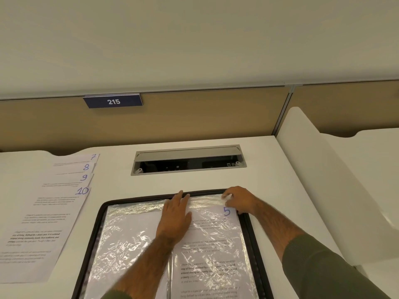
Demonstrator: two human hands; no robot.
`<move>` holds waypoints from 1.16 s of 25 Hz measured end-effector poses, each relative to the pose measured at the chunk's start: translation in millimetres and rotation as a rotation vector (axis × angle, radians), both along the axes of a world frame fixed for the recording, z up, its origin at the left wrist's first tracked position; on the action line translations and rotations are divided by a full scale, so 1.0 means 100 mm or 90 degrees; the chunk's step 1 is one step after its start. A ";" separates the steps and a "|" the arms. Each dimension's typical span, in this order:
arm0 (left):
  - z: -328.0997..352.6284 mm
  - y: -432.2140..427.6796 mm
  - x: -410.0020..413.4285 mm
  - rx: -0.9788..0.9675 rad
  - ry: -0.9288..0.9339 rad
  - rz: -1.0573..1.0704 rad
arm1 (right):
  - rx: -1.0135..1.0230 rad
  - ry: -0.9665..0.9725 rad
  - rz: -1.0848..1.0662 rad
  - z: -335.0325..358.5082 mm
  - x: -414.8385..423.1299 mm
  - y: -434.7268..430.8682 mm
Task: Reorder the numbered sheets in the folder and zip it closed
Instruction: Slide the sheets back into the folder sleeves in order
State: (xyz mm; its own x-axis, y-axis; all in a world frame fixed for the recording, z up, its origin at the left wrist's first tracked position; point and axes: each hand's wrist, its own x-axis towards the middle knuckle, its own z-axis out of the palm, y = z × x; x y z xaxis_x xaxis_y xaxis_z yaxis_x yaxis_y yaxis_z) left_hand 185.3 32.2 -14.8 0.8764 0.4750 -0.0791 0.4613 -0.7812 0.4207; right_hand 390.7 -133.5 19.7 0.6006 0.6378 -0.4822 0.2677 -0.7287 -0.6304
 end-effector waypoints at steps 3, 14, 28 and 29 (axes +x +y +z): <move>-0.08 -0.35 -0.27 0.010 0.031 0.006 | 0.099 0.121 -0.176 0.06 -0.13 -0.18; -0.32 -1.02 -0.93 0.125 0.076 0.010 | 0.097 0.178 -0.321 0.08 -1.46 -1.21; -0.10 -0.03 -2.00 0.192 0.003 -0.034 | 0.155 -0.395 -0.353 0.36 -3.48 -0.59; -0.08 0.12 -2.19 0.202 0.003 -0.033 | 0.161 -0.444 -0.331 0.35 -3.65 -0.43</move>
